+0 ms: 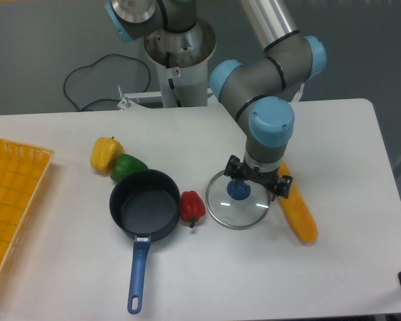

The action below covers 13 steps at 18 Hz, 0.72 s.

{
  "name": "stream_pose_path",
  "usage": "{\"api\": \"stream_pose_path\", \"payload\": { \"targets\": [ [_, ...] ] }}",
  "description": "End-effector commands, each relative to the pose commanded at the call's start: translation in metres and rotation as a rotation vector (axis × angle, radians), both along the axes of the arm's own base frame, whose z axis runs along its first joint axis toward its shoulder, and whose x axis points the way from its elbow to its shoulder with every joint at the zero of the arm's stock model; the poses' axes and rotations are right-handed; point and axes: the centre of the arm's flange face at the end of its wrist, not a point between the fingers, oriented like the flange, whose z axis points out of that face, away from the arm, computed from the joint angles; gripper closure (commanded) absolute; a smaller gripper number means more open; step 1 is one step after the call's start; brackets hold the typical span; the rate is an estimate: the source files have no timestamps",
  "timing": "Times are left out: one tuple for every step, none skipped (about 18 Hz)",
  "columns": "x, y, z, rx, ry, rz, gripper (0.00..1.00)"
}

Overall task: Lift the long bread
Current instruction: 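Move the gripper from the glass lid toward the long yellow bread, then lower the open gripper over the middle of the yellow bread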

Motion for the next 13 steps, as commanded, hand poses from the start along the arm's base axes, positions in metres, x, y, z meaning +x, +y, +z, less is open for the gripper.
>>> {"api": "stream_pose_path", "payload": {
  "targets": [
    [-0.003, 0.000, -0.001, 0.001, 0.001, 0.003, 0.00],
    [-0.012, -0.003, -0.002, 0.008, 0.011, 0.014, 0.00],
    [-0.021, -0.008, -0.002, 0.024, 0.027, 0.032, 0.00],
    [-0.030, -0.012, -0.001, 0.050, 0.035, 0.046, 0.00],
    [-0.041, -0.015, -0.003, 0.087, 0.030, 0.062, 0.00],
    [-0.050, -0.016, -0.003, 0.107, 0.027, 0.070, 0.00],
    [-0.059, -0.021, -0.008, 0.107, 0.024, 0.082, 0.00],
    [-0.065, -0.024, -0.016, 0.106, 0.022, 0.087, 0.00],
    [-0.072, -0.026, -0.021, 0.111, 0.033, 0.093, 0.00],
    [-0.078, -0.024, -0.024, 0.118, 0.043, 0.098, 0.00],
    [-0.082, -0.023, -0.026, 0.118, 0.046, 0.103, 0.00],
    [-0.082, -0.022, -0.026, 0.120, 0.045, 0.113, 0.00],
    [-0.082, -0.022, -0.026, 0.120, 0.044, 0.119, 0.00]
  ]
}}
